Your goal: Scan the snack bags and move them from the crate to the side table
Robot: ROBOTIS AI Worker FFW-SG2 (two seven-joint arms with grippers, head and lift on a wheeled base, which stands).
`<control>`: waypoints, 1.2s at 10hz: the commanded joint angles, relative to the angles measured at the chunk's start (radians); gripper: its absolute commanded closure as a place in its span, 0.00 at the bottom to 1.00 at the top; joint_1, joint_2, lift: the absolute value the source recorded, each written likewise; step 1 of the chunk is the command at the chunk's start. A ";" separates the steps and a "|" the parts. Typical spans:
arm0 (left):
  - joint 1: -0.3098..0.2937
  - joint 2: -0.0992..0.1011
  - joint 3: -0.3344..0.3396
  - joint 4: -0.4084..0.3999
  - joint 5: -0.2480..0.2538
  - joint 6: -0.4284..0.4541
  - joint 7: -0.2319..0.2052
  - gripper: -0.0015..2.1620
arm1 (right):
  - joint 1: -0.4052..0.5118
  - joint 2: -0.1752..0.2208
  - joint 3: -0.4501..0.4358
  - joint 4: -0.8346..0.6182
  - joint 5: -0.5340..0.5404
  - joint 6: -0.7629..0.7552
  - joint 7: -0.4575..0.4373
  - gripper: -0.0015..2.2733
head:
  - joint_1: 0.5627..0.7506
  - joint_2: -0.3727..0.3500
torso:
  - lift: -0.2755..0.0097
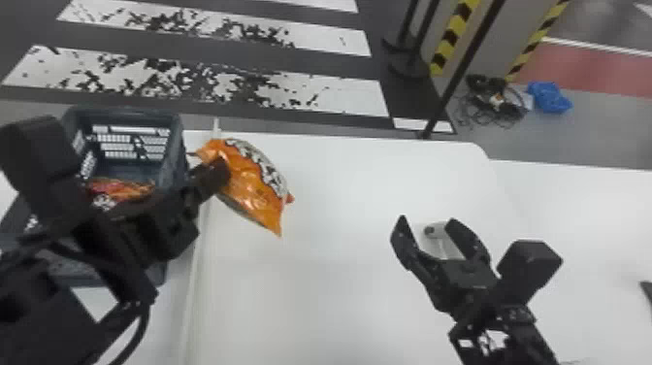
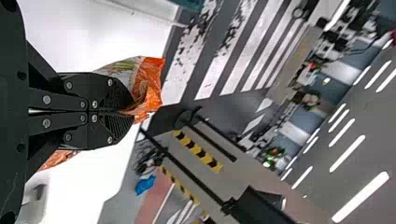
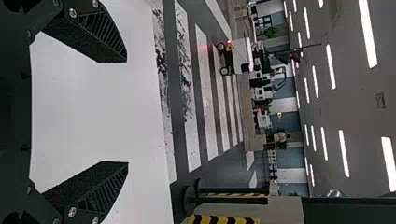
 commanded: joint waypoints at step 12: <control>-0.243 -0.003 0.094 0.547 -0.049 0.523 -0.518 0.95 | -0.033 0.000 -0.005 0.000 -0.007 -0.012 0.000 0.06 | 0.70 0.03 | 0.66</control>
